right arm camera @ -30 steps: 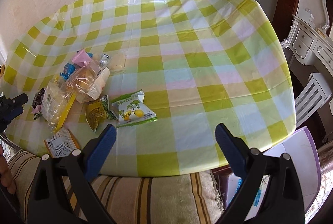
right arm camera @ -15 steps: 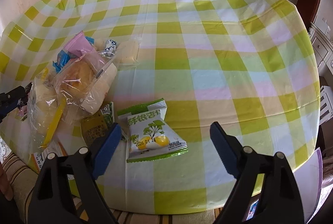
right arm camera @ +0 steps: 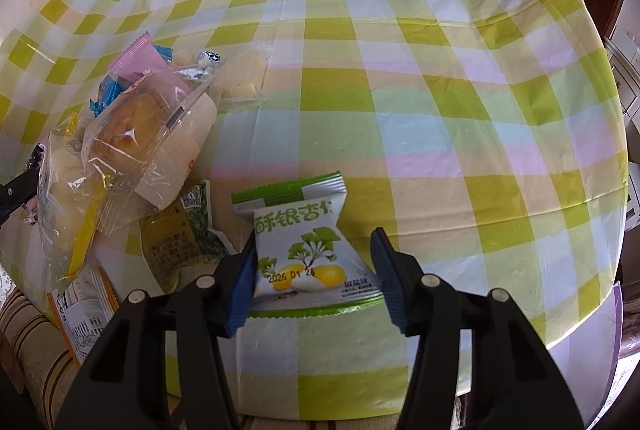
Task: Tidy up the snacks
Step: 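Grasp the green pear-print snack bag with right tool while left tool grasps black chocolate bar, then carry both snacks over the white box and open both tools to drop them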
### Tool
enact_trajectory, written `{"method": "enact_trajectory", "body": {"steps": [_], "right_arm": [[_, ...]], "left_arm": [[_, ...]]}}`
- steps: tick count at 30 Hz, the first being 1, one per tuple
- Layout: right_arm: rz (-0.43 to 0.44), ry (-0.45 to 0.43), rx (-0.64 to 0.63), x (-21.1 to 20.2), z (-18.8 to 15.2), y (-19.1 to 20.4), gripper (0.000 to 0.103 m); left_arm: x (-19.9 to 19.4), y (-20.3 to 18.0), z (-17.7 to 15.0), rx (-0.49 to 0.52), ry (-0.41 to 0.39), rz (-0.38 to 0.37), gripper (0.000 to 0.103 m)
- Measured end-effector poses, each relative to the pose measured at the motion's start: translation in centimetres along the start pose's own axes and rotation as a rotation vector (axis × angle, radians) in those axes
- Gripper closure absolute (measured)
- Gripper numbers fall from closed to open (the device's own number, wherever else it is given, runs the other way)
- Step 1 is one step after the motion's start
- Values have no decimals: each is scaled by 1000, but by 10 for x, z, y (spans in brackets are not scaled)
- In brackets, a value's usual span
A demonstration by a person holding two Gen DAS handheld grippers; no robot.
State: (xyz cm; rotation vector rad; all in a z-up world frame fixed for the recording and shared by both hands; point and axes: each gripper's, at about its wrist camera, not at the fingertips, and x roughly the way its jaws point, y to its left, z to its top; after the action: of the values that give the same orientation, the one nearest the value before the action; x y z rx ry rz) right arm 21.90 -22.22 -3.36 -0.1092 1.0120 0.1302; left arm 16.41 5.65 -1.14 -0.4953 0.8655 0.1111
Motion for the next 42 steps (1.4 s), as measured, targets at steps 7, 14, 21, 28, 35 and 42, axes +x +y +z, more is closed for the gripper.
{"method": "enact_trajectory", "body": {"steps": [7,14,21,28,35,42], "right_arm": [[-13,-45,39,-18,-4,-10,49],[-15,-68,63,-42,-15,-19,49],[-26,-80,105,-67,-30,-38,49],[-46,-69,149,-87,-49,-66,49],[-98,-51,226,-101,-73,-108,49],[-155,-30,298,-110,-98,-148,49]], "left_arm": [[-18,2,-3,-22,-41,-8,88],[-45,-10,-14,8,-84,-37,88],[-66,-44,-35,84,-88,-112,88],[-70,-96,-65,202,-29,-232,88],[-63,-149,-94,327,55,-329,88],[-55,-203,-127,462,146,-414,88]]}}
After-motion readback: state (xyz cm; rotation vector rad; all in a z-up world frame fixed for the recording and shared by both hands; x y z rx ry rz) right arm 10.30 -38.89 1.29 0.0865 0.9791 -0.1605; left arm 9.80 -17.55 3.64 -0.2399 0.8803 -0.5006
